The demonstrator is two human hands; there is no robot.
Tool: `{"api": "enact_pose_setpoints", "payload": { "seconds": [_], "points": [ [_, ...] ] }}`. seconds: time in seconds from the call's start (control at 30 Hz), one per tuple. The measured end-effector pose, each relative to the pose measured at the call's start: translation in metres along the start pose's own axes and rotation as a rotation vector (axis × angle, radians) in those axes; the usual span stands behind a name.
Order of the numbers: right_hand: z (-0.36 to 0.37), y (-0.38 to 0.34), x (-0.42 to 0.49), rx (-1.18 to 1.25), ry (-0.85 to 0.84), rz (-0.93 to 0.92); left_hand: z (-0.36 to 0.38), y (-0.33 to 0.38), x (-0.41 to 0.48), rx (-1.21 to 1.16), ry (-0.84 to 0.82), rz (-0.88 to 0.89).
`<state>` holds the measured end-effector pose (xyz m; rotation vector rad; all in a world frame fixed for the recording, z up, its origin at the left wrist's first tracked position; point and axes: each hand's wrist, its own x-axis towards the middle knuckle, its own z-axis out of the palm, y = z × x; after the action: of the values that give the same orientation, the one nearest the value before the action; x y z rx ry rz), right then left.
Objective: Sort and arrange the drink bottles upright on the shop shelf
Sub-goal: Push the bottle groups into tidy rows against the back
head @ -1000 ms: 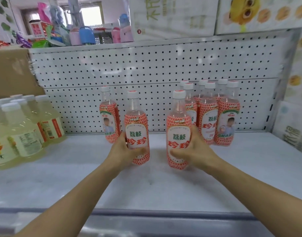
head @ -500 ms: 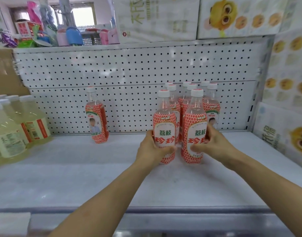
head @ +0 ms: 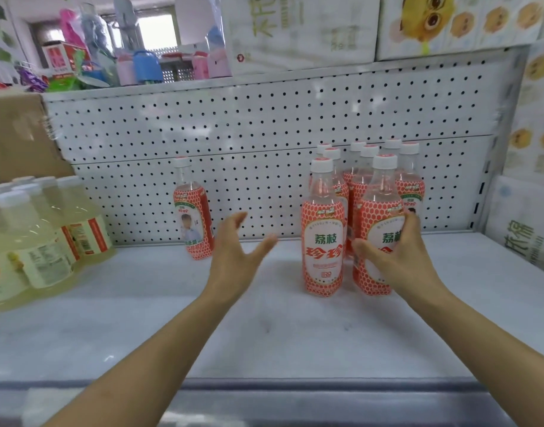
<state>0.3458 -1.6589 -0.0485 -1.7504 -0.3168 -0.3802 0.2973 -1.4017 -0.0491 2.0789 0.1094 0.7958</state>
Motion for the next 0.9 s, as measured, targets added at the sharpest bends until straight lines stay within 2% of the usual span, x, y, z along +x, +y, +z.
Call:
{"api": "enact_pose_setpoints", "payload": {
  "seconds": [0.1, 0.17, 0.3, 0.4, 0.53, 0.67, 0.73, 0.83, 0.87, 0.9],
  "points": [
    [0.007, 0.000, -0.001, 0.026, 0.058, 0.009, -0.031, -0.027, 0.028, 0.087, 0.255, -0.044],
    [0.009, 0.000, -0.002, 0.025, 0.083, 0.017, -0.045, -0.043, 0.050, 0.058, 0.322, -0.164],
    [0.008, 0.000, -0.003, -0.018, 0.104, 0.046, -0.056, -0.065, 0.094, -0.161, 0.192, -0.396],
    [0.005, 0.000, -0.007, -0.026, 0.073, 0.050, -0.060, -0.076, 0.111, -0.195, 0.098, -0.445],
    [0.001, 0.003, -0.014, -0.001, 0.009, 0.059, -0.069, -0.075, 0.106, -0.167, 0.029, -0.420],
    [-0.003, 0.001, -0.024, 0.026, -0.048, 0.005, -0.073, -0.043, 0.065, -0.197, -0.083, -0.356],
    [-0.003, -0.002, -0.031, 0.008, -0.002, -0.020, -0.073, -0.023, 0.038, -0.156, -0.130, -0.311],
    [-0.004, -0.012, -0.046, -0.182, 0.192, -0.076, -0.067, 0.006, -0.002, -0.086, -0.173, -0.251],
    [-0.003, -0.016, -0.054, -0.179, 0.200, -0.162, -0.062, 0.016, -0.014, -0.067, -0.179, -0.228],
    [-0.001, -0.022, -0.061, -0.154, 0.137, -0.236, -0.056, 0.027, -0.026, -0.046, -0.181, -0.199]
  ]
}}
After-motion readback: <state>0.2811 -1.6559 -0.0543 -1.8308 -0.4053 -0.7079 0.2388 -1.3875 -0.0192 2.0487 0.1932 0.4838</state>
